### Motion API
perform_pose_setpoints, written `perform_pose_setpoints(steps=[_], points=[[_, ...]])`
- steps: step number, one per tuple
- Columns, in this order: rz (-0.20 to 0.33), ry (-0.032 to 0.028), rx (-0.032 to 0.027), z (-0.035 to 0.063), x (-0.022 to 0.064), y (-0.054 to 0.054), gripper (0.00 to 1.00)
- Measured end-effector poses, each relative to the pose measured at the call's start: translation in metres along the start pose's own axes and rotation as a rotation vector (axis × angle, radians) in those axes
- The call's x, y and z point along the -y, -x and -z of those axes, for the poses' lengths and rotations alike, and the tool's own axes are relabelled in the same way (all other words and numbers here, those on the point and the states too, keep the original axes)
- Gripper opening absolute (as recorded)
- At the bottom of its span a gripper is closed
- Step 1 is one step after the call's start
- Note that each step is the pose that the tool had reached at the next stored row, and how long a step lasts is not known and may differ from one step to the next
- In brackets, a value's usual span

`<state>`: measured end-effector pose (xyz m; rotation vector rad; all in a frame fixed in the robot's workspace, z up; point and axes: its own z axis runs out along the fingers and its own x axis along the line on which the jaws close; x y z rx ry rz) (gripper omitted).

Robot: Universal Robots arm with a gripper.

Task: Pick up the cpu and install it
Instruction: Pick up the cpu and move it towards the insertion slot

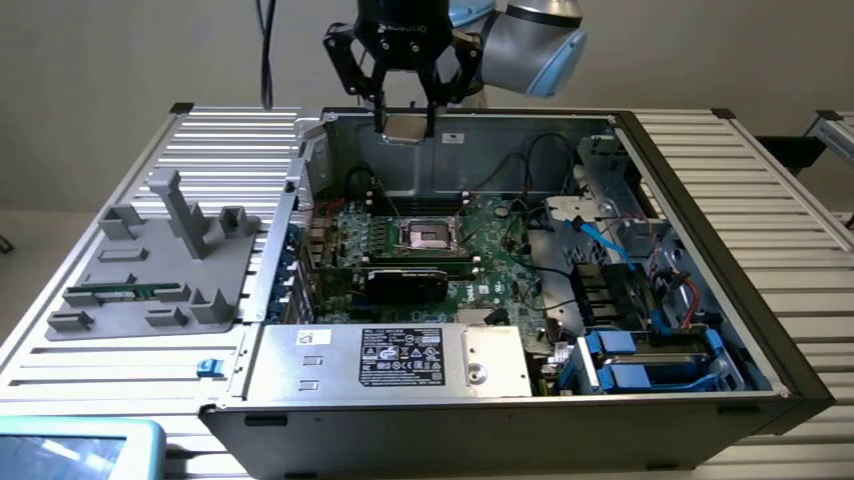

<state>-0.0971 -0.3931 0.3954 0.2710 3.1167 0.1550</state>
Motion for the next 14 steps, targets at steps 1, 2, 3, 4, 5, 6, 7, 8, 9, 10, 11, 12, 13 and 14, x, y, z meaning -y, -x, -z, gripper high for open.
perform_pose_setpoints(steps=[1, 2, 3, 4, 5, 6, 7, 8, 9, 10, 11, 12, 13, 14], points=[[-0.011, 0.0, 0.0011, -0.0001, 0.0, 0.0, 0.54], [-0.021, 0.0, 0.002, -0.0001, 0.0, 0.0, 0.54], [-0.031, 0.0, 0.003, -0.0002, 0.0, 0.0, 0.54], [-0.041, 0.0, 0.004, -0.0002, 0.0, 0.0, 0.54], [-0.05, 0.0, 0.005, -0.0003, 0.0, 0.0001, 0.54], [-0.062, 0.0001, 0.0061, -0.0004, 0.0, 0.0001, 0.54], [-0.073, 0.0, 0.0073, -0.0005, 0.0, 0.0001, 0.54], [-0.084, 0.0001, 0.0083, -0.0005, 0.0, 0.0001, 0.54], [-0.095, 0.0001, 0.0094, -0.0006, 0.0001, 0.0001, 0.54], [-0.106, 0.0001, 0.0105, -0.0007, 0.0001, 0.0001, 0.54], [-0.117, 0.0001, 0.0117, -0.0008, 0.0001, 0.0001, 0.54], [-0.129, 0.0001, 0.0129, -0.0009, 0.0001, 0.0, 0.54], [-0.141, 0.0, 0.0141, -0.001, 0.0001, 0.0001, 0.54], [-0.156, 0.0, 0.0155, -0.0011, 0.0001, 0.0001, 0.54]])
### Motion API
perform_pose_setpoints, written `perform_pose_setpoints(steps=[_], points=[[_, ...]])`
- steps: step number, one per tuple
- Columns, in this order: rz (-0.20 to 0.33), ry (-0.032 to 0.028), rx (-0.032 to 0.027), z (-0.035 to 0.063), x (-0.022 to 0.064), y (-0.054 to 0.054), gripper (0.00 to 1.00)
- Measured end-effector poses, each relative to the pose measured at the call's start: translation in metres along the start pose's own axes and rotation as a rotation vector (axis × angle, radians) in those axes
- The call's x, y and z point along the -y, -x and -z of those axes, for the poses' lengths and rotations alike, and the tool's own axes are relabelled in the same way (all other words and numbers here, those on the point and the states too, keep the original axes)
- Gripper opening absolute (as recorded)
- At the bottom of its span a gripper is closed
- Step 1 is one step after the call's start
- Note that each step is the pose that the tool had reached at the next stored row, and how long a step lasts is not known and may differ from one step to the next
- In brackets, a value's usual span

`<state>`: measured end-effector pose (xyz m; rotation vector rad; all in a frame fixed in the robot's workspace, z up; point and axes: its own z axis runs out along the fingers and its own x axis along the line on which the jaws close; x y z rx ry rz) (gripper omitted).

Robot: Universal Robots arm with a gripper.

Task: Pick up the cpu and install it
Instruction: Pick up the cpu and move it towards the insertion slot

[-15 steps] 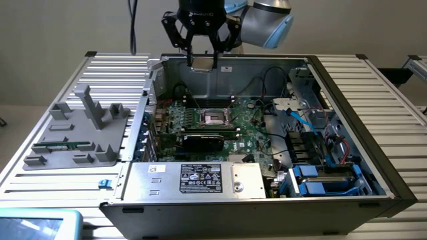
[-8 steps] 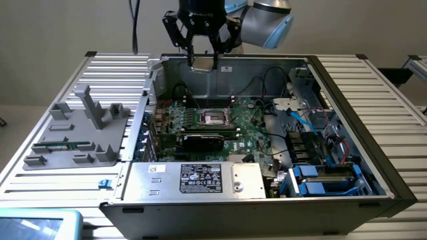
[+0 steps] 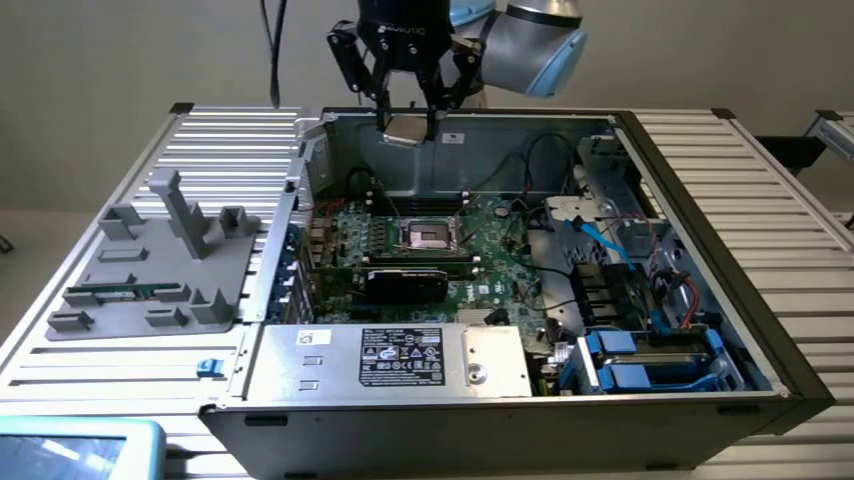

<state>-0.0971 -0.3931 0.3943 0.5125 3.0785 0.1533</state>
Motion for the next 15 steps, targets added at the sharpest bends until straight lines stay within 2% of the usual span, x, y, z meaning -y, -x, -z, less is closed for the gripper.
perform_pose_setpoints(steps=[15], points=[[-0.214, 0.0, 0.0214, -0.0017, 0.0002, 0.0, 0.54]])
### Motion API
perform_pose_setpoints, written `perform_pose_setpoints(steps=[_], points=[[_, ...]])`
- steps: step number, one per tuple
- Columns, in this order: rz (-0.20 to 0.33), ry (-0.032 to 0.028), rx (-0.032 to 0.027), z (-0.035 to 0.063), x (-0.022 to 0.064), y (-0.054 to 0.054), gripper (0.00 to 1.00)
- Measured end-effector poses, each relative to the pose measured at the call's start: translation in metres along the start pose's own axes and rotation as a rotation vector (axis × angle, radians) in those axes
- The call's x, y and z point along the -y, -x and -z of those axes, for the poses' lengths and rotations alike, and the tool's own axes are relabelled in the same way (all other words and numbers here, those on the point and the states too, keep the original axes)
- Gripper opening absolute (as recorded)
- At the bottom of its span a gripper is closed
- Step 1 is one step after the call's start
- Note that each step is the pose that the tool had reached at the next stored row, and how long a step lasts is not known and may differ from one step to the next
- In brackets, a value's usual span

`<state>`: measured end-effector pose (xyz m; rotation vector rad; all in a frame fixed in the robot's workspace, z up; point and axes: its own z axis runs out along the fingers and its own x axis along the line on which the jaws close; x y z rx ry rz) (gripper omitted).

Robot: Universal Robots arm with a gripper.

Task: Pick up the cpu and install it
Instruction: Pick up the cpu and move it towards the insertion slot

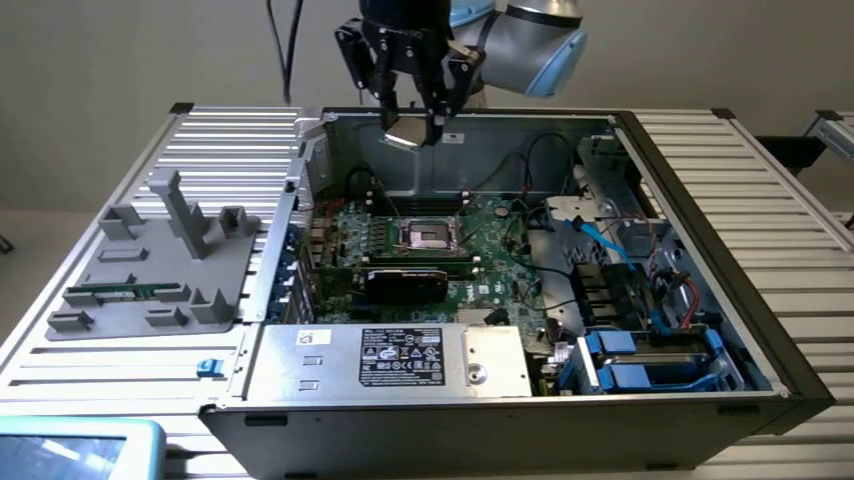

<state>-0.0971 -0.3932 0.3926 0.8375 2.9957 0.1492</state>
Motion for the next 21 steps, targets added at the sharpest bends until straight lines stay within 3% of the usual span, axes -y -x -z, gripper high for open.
perform_pose_setpoints(steps=[21], points=[[-0.301, -0.0002, 0.0301, -0.0031, 0.0003, 0.0, 0.54]])
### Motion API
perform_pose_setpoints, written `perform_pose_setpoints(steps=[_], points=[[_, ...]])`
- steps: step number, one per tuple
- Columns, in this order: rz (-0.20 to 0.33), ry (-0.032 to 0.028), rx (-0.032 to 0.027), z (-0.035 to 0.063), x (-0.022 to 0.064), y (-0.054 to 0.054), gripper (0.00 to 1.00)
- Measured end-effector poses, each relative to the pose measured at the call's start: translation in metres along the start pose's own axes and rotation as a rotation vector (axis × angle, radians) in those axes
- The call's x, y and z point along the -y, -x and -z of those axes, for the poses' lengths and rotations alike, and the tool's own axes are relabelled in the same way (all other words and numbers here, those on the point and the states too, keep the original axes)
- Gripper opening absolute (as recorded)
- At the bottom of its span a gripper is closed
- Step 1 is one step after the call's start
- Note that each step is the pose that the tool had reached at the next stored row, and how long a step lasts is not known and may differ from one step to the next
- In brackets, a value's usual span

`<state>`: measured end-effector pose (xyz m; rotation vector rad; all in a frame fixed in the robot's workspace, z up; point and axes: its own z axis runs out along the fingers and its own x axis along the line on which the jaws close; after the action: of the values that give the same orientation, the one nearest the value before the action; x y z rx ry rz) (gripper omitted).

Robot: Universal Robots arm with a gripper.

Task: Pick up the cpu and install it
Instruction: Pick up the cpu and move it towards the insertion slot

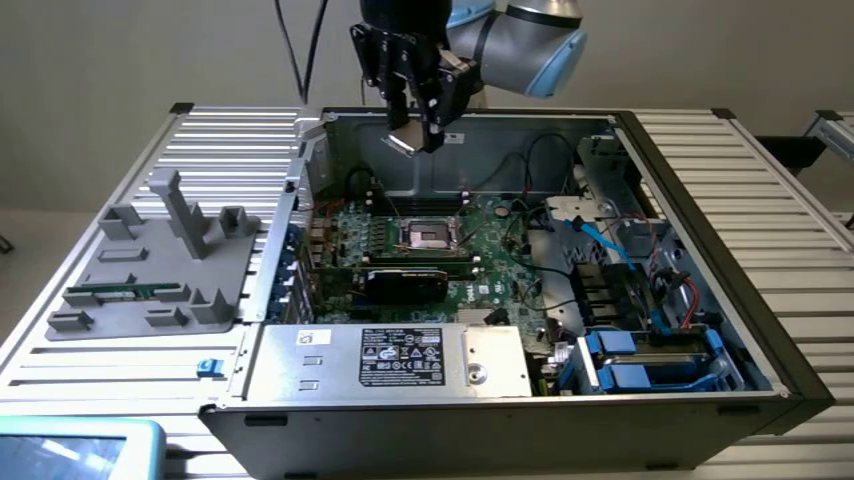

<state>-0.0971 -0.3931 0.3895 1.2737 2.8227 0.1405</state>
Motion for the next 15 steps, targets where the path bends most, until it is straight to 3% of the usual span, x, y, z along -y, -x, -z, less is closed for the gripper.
perform_pose_setpoints(steps=[15], points=[[-0.22, -0.0002, 0.022, -0.0026, 0.0003, 0.0, 0.54]])
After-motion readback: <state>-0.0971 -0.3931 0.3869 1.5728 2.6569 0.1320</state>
